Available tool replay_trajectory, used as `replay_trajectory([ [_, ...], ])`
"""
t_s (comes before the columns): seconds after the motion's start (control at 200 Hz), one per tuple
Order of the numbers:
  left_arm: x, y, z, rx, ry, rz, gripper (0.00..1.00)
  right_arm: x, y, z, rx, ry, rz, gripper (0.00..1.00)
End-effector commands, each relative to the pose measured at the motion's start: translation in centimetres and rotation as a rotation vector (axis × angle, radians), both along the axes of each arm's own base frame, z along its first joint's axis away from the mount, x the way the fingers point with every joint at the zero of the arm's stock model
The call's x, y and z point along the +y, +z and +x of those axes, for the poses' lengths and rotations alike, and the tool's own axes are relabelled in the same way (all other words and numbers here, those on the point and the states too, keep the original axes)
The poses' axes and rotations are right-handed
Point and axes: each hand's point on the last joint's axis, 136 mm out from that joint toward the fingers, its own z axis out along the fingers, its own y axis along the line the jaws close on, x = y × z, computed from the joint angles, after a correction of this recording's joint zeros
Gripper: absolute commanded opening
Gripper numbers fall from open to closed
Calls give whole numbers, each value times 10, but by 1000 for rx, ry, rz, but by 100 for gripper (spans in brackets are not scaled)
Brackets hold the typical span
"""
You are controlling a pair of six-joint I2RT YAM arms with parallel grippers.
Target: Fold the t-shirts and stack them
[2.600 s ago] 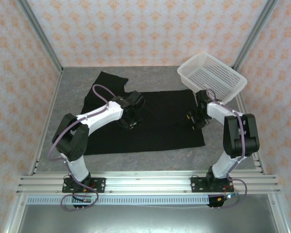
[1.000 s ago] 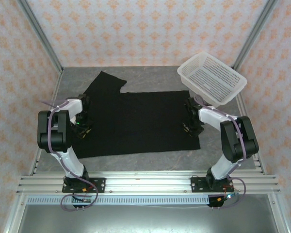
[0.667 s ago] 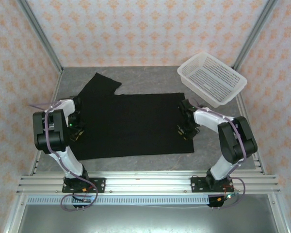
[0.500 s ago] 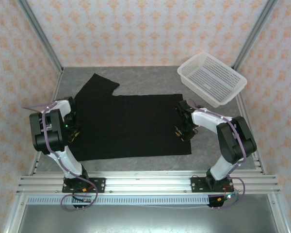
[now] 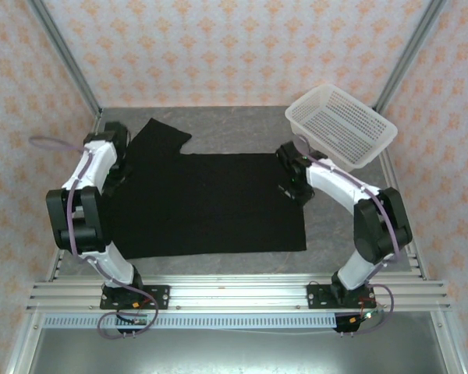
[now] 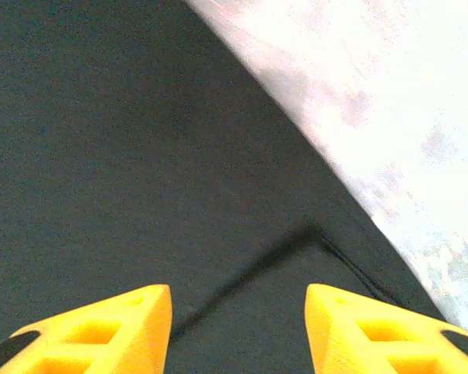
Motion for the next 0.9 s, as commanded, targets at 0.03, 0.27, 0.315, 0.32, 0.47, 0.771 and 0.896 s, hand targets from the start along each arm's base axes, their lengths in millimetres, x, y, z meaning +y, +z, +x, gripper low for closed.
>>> replay_trajectory([
  [0.03,-22,14,86,-120,-117,-26,46,-3,22,69,-149,216,-189,52],
  [0.27,-23,0,203,-244,-211,10,45,3,24,136,-177,306,-235,55],
  [0.315,-21,-4,220,-263,-226,21,44,5,23,141,-173,318,-228,56],
  [0.32,-21,-7,221,-261,-228,21,44,5,22,141,-172,318,-228,56],
  [0.47,-9,-21,267,-326,-238,55,45,11,31,145,-187,324,-196,56],
  [0.771,17,-54,308,-434,-184,125,49,13,35,127,-199,291,-123,57],
  [0.896,18,-63,318,-453,-180,147,55,13,34,116,-212,272,-90,57],
])
